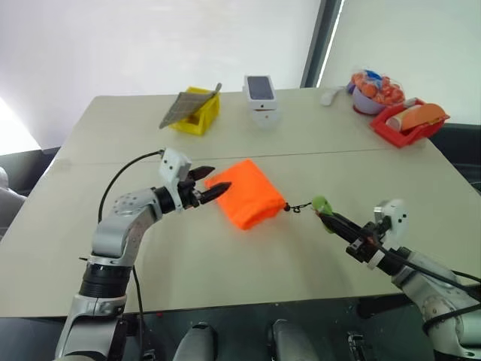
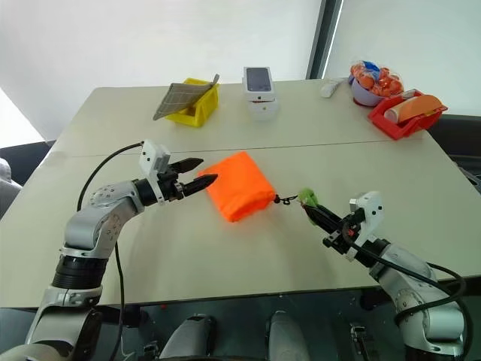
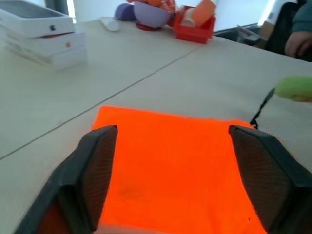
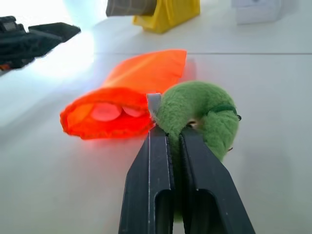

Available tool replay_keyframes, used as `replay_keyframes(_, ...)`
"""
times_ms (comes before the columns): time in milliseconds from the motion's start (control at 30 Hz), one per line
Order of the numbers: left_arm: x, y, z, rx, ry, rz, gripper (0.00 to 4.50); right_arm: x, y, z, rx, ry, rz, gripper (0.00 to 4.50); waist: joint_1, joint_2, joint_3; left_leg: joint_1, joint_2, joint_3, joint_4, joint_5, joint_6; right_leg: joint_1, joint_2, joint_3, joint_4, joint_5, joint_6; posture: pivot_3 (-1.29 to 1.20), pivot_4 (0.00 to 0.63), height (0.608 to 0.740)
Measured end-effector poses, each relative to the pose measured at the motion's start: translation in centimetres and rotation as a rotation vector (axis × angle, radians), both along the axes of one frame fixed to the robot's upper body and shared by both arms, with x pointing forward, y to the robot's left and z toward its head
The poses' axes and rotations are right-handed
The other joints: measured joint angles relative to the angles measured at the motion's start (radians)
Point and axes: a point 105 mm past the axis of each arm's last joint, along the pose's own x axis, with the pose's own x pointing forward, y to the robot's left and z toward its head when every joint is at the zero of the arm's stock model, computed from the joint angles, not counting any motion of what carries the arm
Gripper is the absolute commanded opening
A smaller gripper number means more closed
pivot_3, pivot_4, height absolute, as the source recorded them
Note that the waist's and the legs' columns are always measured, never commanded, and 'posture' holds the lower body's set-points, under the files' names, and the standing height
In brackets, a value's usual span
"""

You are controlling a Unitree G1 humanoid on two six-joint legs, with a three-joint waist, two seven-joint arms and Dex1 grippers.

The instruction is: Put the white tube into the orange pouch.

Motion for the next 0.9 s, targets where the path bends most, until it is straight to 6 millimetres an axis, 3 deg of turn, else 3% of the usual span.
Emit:
replay_keyframes(233,-0.2,-2.3,-1.3,0.090,-0.061,-0.071,4.47,-0.2,-0.3,1.7,0.133,-0.029,-0.007,0.00,-0.001,0.000,0.000,-0.001,0.000,0.000,0.000,0.000,0.000,-0.001,0.000,0.000,-0.001,0.000,0.000,0.00,0.150,0.740)
replay_keyframes(467,-0.3,-4.2,-1.3,0.099,-0.091,-0.128,4.47,-0.7,-0.8,3.2,0.222,-0.066,-0.022,0.00,0.000,0.000,0.000,-0.001,0.000,0.000,0.000,0.000,0.000,0.000,0.000,0.000,-0.001,0.000,0.000,0.00,0.150,0.740)
replay_keyframes(900,-0.2,-9.7,-1.3,0.140,-0.096,-0.386,4.47,-0.7,0.3,4.7,0.219,-0.090,-0.005,0.00,0.001,0.000,0.000,-0.001,0.000,0.000,0.000,0.000,0.000,-0.001,0.000,0.000,-0.001,0.000,0.001,0.00,0.150,0.740)
